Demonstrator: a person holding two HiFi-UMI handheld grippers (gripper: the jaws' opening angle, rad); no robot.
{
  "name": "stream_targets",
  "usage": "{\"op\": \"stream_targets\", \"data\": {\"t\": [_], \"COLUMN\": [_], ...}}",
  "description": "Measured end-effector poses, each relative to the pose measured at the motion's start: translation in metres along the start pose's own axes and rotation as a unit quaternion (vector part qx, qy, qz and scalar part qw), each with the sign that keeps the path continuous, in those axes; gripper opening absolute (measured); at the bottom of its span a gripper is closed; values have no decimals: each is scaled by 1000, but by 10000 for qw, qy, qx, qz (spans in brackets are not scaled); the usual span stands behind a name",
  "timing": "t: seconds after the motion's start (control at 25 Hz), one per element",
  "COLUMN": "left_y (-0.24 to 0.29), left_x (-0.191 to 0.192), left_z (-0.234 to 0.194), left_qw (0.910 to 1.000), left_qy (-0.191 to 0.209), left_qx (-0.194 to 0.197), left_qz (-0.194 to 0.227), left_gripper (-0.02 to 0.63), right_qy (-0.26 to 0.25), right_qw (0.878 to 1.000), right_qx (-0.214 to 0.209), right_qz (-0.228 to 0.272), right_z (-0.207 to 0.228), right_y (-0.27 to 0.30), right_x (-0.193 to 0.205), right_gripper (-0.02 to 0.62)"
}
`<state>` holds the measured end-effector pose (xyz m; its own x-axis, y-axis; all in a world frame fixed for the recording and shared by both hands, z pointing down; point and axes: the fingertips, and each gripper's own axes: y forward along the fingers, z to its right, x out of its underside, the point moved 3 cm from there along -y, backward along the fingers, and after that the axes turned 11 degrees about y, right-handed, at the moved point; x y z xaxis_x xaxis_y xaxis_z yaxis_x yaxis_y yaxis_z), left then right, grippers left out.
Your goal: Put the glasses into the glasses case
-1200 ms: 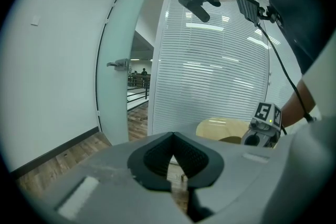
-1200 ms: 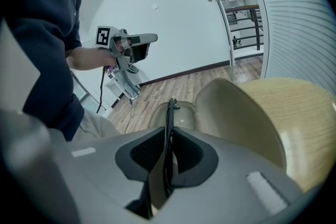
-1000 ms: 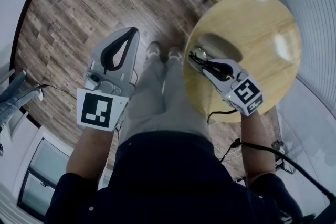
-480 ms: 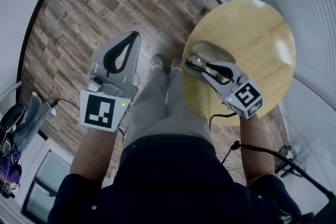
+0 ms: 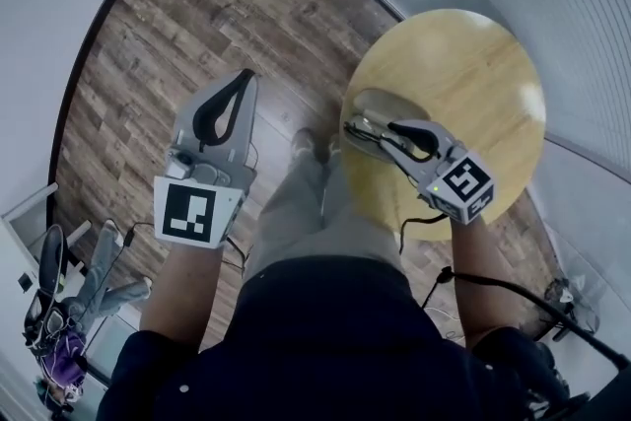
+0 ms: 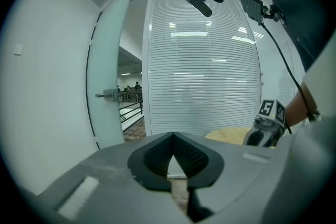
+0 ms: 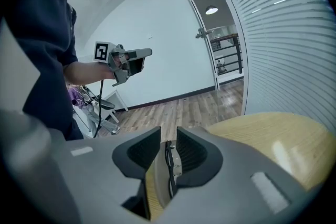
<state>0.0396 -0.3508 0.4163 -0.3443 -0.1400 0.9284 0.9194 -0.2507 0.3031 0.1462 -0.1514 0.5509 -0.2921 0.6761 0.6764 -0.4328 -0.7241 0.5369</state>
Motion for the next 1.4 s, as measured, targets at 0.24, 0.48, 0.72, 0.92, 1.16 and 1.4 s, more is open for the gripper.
{"op": "stream_targets", "data": {"t": [0.24, 0.48, 0.72, 0.92, 1.16, 1.4], "left_y": [-17, -32, -48, -61, -74, -77], "left_x": [-27, -56, -88, -107, -133, -154], "left_z": [1, 0, 0, -3, -5, 3], "left_qw": [9996, 9982, 9955, 9943, 9928, 9904], "left_qy": [227, 469, 658, 657, 471, 436], "left_qx": [24, 78, -18, 21, 77, 209], "left_qz": [149, 378, 685, 845, 1095, 1294], "left_gripper": [3, 3, 3, 3, 3, 3], "right_qy": [51, -85, -249, -310, -152, -238], "right_qw": [9990, 9959, 9901, 9837, 9706, 9411], "right_qx": [151, 524, 909, 1241, 1672, 2230], "right_qz": [414, 739, 1040, 1263, 1725, 2532], "right_z": [-17, -29, -41, -47, -54, -68], "right_y": [-23, -52, -75, -90, -113, -154], "right_x": [-17, -33, -49, -64, -81, -102], "right_gripper": [103, 103, 103, 103, 103, 101]}}
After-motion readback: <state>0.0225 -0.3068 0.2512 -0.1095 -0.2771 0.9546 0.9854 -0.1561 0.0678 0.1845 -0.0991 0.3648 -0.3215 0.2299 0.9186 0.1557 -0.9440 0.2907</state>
